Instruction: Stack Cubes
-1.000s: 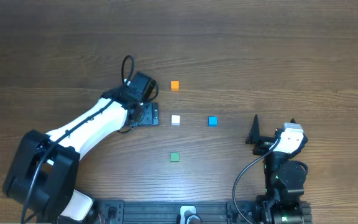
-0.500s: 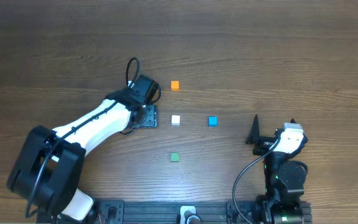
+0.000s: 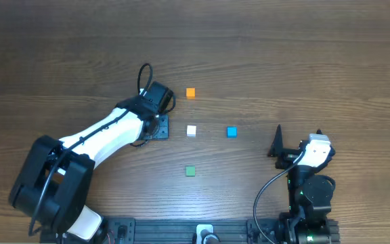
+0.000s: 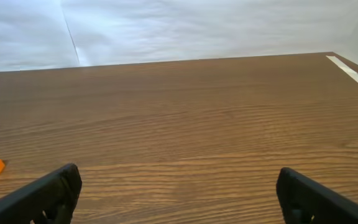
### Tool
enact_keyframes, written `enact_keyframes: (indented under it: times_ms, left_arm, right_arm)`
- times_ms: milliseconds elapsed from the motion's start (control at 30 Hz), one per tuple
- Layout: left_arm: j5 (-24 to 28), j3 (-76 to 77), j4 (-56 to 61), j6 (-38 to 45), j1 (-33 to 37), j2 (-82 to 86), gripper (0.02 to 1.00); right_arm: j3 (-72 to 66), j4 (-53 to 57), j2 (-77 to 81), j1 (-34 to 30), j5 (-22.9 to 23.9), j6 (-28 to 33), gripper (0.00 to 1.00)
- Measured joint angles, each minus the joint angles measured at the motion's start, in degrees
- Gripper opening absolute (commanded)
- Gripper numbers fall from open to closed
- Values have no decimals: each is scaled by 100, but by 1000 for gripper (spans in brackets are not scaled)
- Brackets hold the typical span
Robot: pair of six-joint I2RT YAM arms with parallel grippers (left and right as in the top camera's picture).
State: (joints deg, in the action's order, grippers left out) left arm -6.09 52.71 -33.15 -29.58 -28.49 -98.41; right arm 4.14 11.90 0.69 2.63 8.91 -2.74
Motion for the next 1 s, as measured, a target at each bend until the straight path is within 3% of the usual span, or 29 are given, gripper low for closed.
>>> enact_keyframes:
  times_ms: [167,667,1000]
  left_arm:
    - [-20,0,0,0,0,-2,340]
    - [-125,9,-4,-199,-35,0,45]
    - [-240,1300,-654,-863,-977,35,38]
  right_arm:
    - [0,0,0,0,0,-2,991]
    - [0,0,0,0,0,0,993]
    - [0,0,0,0,0,-2,993]
